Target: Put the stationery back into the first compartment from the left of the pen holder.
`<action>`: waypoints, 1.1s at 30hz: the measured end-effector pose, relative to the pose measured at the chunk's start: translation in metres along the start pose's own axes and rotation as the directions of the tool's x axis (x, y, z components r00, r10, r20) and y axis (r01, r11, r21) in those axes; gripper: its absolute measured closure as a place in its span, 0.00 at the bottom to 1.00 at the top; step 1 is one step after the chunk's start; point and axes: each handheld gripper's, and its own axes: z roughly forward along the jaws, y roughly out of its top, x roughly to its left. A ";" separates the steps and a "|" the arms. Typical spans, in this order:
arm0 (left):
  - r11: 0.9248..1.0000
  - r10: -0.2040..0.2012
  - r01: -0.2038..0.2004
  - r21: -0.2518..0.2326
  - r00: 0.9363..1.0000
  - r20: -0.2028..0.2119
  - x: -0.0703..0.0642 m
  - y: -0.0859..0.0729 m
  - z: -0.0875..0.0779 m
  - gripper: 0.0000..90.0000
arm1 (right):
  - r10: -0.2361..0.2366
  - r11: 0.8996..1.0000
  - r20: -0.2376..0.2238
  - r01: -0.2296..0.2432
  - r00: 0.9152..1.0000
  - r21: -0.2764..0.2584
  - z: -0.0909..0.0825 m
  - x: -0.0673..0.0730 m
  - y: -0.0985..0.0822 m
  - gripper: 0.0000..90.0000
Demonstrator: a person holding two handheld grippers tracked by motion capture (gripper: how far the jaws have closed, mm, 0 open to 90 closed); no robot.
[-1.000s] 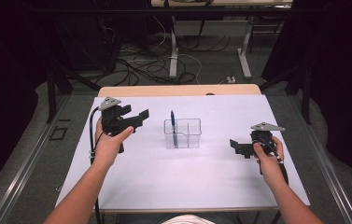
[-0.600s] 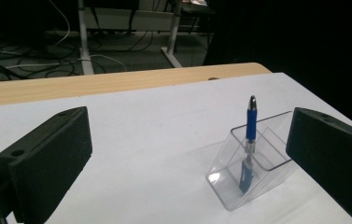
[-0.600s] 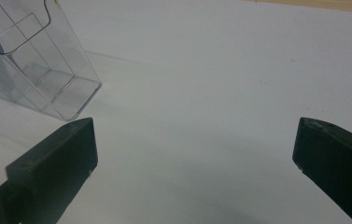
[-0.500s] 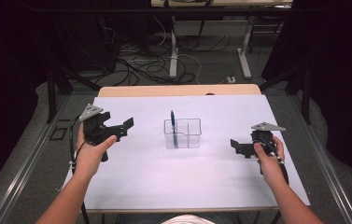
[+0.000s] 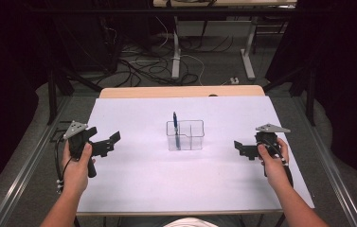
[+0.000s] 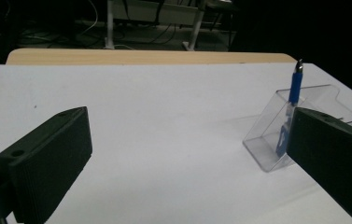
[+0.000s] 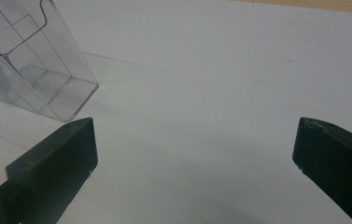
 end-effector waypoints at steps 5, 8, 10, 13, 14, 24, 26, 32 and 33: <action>0.999 0.027 -0.026 0.018 0.998 -0.058 0.012 -0.015 -0.001 0.00 | -0.008 1.000 -0.003 0.008 1.000 -0.002 0.000 -0.001 0.000 0.00; 0.999 0.023 -0.021 0.026 0.997 -0.078 0.019 -0.024 -0.001 0.00 | -0.008 1.000 -0.002 0.008 1.000 -0.006 0.001 -0.002 0.000 0.00; 0.999 0.021 -0.019 0.028 0.996 -0.090 0.022 -0.028 -0.001 0.00 | -0.002 1.000 -0.001 0.002 1.000 -0.001 0.000 -0.002 -0.001 0.00; 1.000 0.006 -0.004 0.015 0.995 -0.103 0.026 -0.034 -0.002 0.00 | -0.002 1.000 -0.002 0.002 1.000 0.000 0.001 -0.003 -0.001 0.00; 1.000 -0.001 0.002 0.015 0.995 -0.103 0.027 -0.036 -0.002 0.00 | -0.001 1.000 -0.002 0.001 1.000 0.001 0.001 -0.002 -0.001 0.00; 0.998 -0.059 0.063 0.024 0.988 -0.144 0.038 -0.047 0.000 0.00 | 0.003 1.000 0.007 -0.003 1.000 0.009 0.002 -0.002 -0.002 0.00; 0.997 -0.069 0.072 0.017 0.987 -0.147 0.039 -0.048 0.001 0.00 | 0.000 1.000 0.004 0.000 1.000 0.006 0.003 -0.003 -0.003 0.00; 0.997 -0.065 0.072 0.041 0.986 -0.155 0.041 -0.052 0.003 0.00 | 0.015 1.000 0.004 -0.015 1.000 0.012 0.004 -0.004 -0.004 0.00; 0.997 -0.063 0.071 0.044 0.985 -0.159 0.041 -0.052 0.004 0.00 | 0.012 1.000 0.005 -0.012 1.000 0.011 0.004 -0.005 -0.004 0.00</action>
